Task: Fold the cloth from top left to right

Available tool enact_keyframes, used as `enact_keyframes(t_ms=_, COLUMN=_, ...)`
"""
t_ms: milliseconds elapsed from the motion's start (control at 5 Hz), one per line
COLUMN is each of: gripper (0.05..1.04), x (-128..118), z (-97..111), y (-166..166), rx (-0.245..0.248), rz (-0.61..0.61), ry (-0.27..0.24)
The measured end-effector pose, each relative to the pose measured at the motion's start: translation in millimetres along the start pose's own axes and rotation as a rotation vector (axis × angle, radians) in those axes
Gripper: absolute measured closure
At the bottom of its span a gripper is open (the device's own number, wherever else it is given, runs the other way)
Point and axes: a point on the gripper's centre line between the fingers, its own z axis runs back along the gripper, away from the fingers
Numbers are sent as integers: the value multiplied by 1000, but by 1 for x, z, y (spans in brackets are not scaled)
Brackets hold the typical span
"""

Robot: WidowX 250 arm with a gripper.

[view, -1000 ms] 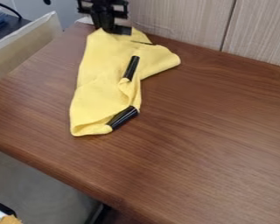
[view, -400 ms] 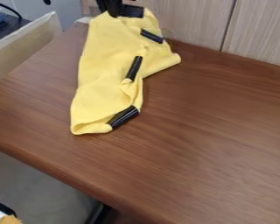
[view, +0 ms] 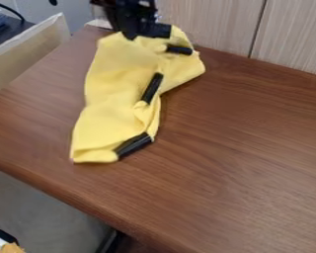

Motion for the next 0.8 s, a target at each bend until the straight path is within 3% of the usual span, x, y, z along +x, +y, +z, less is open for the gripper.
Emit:
enact_keyframes(t_ms=400, gripper=1025, x=-54, z=-15, y=-13, rx=0, rz=-19, ry=41)
enact_keyframes(t_ms=800, gripper=1027, x=-90, z=-45, y=-1, rx=61, rz=21, ry=80)
